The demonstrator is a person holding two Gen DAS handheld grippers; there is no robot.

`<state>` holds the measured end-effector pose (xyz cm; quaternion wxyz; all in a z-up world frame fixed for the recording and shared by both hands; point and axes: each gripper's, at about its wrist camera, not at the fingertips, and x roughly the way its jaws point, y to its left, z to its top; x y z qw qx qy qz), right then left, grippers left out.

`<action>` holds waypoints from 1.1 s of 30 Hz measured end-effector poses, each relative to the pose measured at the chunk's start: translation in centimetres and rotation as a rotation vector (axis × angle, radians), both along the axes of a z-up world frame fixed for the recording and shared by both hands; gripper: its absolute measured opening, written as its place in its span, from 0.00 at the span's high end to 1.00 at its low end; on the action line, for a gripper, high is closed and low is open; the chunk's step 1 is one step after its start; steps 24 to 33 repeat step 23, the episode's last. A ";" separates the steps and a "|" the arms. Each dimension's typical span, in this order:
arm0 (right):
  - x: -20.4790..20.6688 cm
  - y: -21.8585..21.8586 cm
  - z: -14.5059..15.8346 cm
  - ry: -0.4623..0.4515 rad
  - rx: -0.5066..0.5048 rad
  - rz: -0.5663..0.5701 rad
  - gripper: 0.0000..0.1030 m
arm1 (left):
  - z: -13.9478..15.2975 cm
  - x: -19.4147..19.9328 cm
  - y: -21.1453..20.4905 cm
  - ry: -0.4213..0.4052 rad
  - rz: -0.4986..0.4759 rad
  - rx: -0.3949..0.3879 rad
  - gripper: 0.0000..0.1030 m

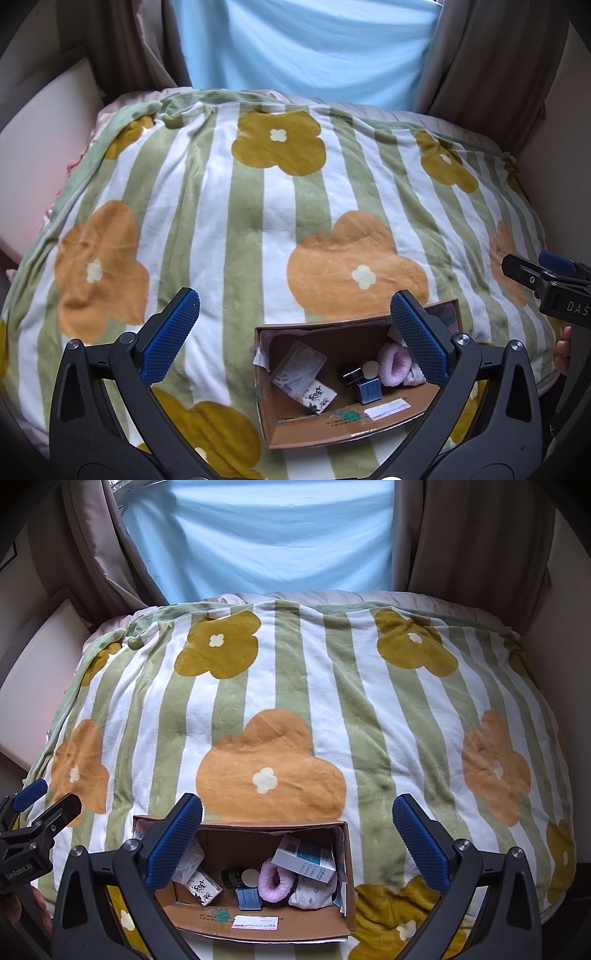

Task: Organize objects

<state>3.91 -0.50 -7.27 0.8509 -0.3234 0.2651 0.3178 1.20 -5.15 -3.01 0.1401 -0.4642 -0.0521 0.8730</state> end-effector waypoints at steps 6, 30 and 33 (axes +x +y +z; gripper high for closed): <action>0.2 0.0 0.1 -0.001 0.001 0.001 0.00 | 0.1 0.1 -0.4 -0.002 0.008 0.038 0.00; 0.1 -0.1 0.0 -0.006 0.001 0.001 0.00 | 0.5 1.1 0.0 0.069 0.056 -0.014 0.00; 0.1 -0.1 0.0 -0.006 0.001 0.001 0.00 | 0.5 1.1 0.0 0.069 0.056 -0.014 0.00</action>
